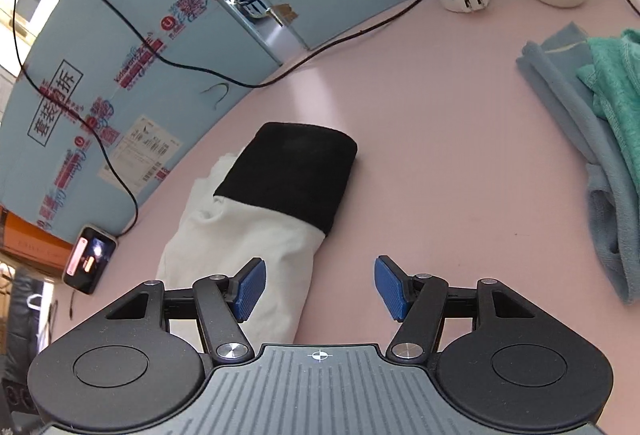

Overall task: Fold clothes
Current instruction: 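Grasp the shirt bundle with the left gripper while the right gripper grasps the black collar end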

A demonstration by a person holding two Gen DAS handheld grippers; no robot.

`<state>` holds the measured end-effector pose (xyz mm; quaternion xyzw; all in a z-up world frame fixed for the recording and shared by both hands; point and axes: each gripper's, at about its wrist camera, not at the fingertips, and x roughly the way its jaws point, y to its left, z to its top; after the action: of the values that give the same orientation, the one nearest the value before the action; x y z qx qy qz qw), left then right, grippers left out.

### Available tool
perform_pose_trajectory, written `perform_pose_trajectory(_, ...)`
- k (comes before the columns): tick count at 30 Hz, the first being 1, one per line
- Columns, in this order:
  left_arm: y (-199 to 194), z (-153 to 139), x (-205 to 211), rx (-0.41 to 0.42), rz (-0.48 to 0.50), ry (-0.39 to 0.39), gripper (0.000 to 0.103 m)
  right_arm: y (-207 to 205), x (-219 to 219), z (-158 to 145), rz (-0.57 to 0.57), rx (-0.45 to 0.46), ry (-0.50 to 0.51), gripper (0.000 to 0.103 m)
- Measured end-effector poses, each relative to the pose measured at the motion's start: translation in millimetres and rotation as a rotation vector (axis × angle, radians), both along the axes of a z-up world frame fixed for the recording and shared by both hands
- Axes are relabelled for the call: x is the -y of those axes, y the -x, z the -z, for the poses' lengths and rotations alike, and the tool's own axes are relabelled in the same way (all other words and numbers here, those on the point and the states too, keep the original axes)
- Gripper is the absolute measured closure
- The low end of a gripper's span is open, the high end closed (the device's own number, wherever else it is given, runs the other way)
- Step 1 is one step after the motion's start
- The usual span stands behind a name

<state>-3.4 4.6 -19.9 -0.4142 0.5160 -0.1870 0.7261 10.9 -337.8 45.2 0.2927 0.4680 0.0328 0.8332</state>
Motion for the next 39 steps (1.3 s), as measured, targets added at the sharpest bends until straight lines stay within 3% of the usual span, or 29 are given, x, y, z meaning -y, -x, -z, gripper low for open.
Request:
perform_pose_trajectory(3,1,19,-7,-0.112,-0.135,0.171,0.000,-6,-3,8,-0.021,-0.017,-0.036,0.037)
perform_pose_trajectory(5,5,26,-11,-0.153,-0.228,0.236,0.000,-10,-10,15,-0.043,-0.023,-0.063,0.037)
perform_pose_trajectory(12,6,23,7,-0.151,-0.284,0.196,0.000,-23,-29,18,-0.072,0.013,-0.055,0.035)
perform_pose_trajectory(18,22,20,13,-0.101,-0.368,0.157,0.000,-24,-30,22,-0.022,0.044,-0.075,0.036)
perform_pose_trajectory(20,28,20,14,-0.044,-0.395,0.161,0.000,-24,-33,21,-0.015,0.044,-0.050,0.043)
perform_pose_trajectory(21,27,21,16,-0.023,-0.395,0.157,0.000,-24,-34,21,-0.006,0.041,-0.027,0.062)
perform_pose_trajectory(24,24,20,20,0.023,-0.372,0.141,0.000,-22,-30,21,0.017,0.028,-0.025,0.083)
perform_pose_trajectory(27,17,22,16,0.015,-0.347,0.174,0.001,-16,-30,17,0.025,0.042,-0.016,0.089)
perform_pose_trajectory(29,13,23,9,-0.016,-0.339,0.196,0.009,-10,-30,10,0.030,0.056,0.003,0.090)
perform_pose_trajectory(31,11,26,1,-0.060,-0.338,0.199,0.037,-3,-28,3,0.035,0.067,0.003,0.091)
perform_pose_trajectory(34,9,34,-11,-0.137,-0.323,0.200,0.067,6,-21,-3,0.037,0.074,-0.015,0.091)
perform_pose_trajectory(38,10,42,-20,-0.237,-0.359,0.281,0.068,13,-10,-1,0.038,0.053,-0.037,0.085)
perform_pose_trajectory(39,11,45,-22,-0.273,-0.378,0.321,0.068,15,-6,3,0.047,0.036,-0.062,0.078)
